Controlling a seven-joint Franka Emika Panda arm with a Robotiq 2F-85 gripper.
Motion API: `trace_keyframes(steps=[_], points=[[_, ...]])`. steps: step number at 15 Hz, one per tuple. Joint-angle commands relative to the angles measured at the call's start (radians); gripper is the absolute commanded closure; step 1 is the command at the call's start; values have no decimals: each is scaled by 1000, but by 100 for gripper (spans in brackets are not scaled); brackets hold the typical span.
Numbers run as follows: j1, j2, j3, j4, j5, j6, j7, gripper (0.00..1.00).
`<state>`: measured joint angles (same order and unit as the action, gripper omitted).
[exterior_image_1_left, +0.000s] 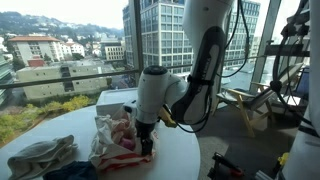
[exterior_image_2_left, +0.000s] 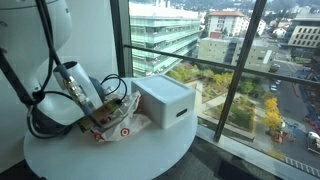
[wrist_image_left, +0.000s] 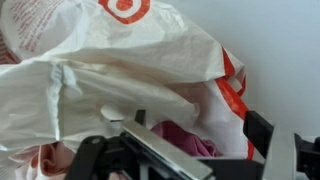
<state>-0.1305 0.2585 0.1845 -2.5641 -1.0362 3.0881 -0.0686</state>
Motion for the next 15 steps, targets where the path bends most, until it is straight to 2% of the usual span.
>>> trace_keyframes(steps=[1,4,9,15], points=[[10,7,18,28,15,-46,-48,0],[28,10,-6,64,-43,-74,-26,0],[25,40,-18,95,-86,-44,-11,0],[29,99,-6,113,-87,-78,-27,0]])
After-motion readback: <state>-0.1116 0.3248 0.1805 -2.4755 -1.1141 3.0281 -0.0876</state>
